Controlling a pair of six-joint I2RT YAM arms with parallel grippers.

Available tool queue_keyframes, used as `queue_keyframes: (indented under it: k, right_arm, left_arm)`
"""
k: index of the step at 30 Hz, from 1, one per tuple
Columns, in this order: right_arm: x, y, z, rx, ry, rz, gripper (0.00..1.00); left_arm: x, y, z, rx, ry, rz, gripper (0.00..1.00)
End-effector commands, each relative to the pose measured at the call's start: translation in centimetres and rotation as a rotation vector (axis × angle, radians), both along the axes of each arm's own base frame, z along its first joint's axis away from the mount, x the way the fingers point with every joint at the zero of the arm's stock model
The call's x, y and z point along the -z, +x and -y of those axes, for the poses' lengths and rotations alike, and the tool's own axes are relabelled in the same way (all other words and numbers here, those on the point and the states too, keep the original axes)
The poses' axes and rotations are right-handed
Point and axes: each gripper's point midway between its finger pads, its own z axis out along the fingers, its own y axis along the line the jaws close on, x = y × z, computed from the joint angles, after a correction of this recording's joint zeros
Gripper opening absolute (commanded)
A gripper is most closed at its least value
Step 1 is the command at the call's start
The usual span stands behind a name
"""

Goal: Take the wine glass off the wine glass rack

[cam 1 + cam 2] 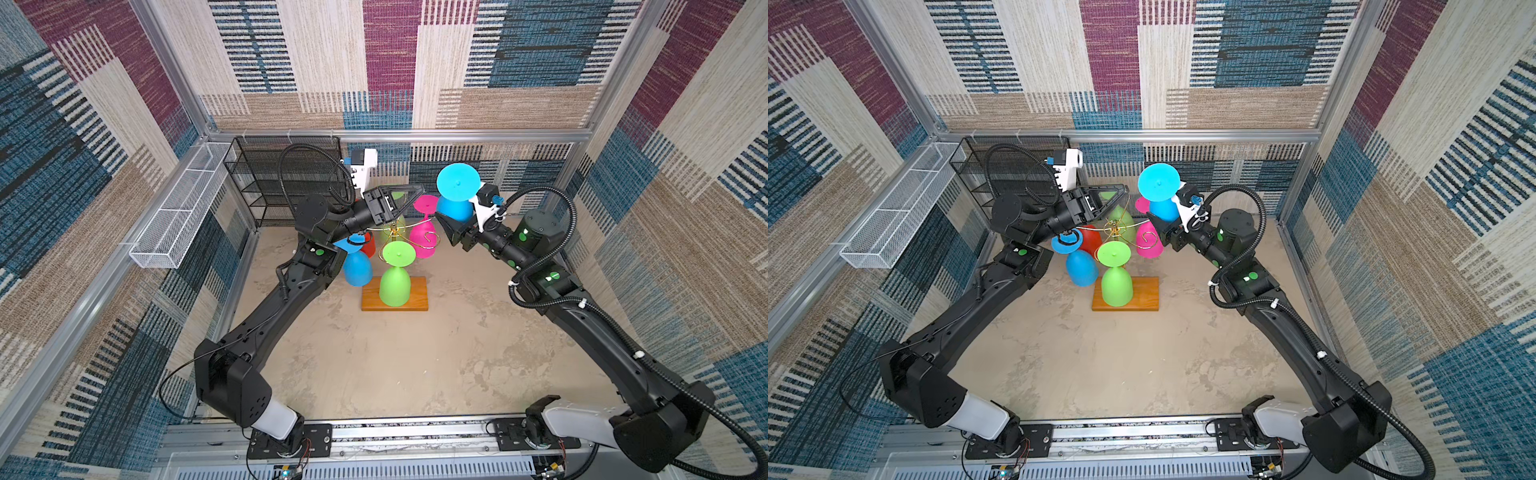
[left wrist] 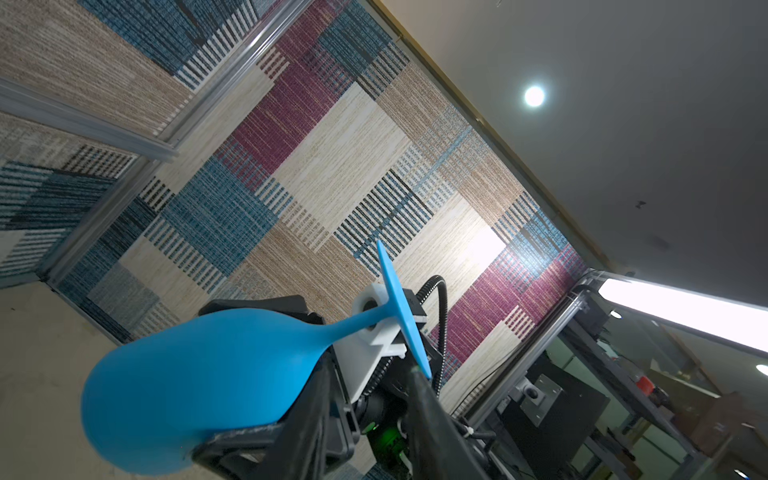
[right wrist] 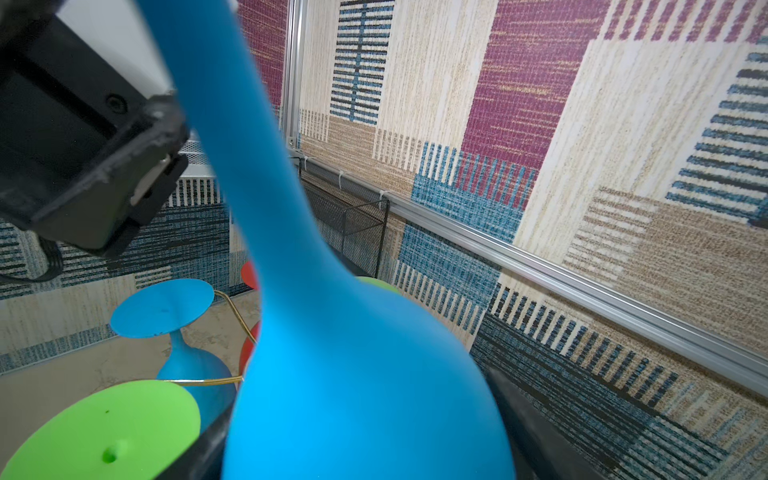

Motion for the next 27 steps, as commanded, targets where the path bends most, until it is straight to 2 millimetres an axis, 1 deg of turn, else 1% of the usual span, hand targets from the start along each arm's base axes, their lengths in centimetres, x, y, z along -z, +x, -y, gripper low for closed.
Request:
queue_keyframes:
  k: [1, 4, 5, 7, 10, 13, 15, 18, 19, 21, 27]
  right_arm:
    - [0.8, -0.6, 0.9, 0.035, -0.014, -0.112, 0.6]
    - [0.8, -1.4, 1.6, 0.051, -0.027, -0.172, 0.57]
    - [0.9, -1.6, 1.7, 0.053, -0.032, -0.192, 0.56]
    - [1.3, -2.2, 1.9, 0.052, -0.043, -0.234, 0.54]
    - [2.1, -2.8, 2.2, 0.05, -0.052, -0.294, 0.52]
    - [3.3, -3.2, 2.4, 0.055, -0.063, -0.361, 0.51]
    - [4.0, -3.5, 2.4, 0.056, -0.07, -0.401, 0.5]
    - [4.5, -3.9, 2.6, 0.06, -0.078, -0.442, 0.48]
    - [4.8, -3.9, 2.8, 0.069, -0.081, -0.455, 0.48]
    - [5.1, -4.0, 3.0, 0.076, -0.087, -0.483, 0.48]
    - [6.0, -4.6, 2.5, 0.047, -0.088, -0.55, 0.45]
  left_arm:
    - [0.8, 2.0, -0.8, -0.252, 0.133, 0.222, 0.38]
    - [2.2, 3.6, -1.1, -0.409, 0.272, 0.386, 0.44]
    - [2.7, 3.6, -0.9, -0.42, 0.304, 0.453, 0.46]
    - [4.0, 3.7, -0.5, -0.445, 0.377, 0.597, 0.47]
    - [5.1, 3.7, 0.0, -0.481, 0.449, 0.751, 0.47]
    - [5.2, 3.7, 0.2, -0.511, 0.484, 0.878, 0.47]
    - [5.0, 3.5, 0.4, -0.522, 0.49, 0.948, 0.44]
    - [4.8, 3.6, 0.6, -0.545, 0.497, 1.022, 0.43]
    - [4.9, 3.0, 1.0, -0.518, 0.484, 1.068, 0.42]
    - [5.1, 2.6, 1.4, -0.518, 0.475, 1.153, 0.41]
    - [5.4, 2.3, 2.4, -0.522, 0.458, 1.268, 0.39]
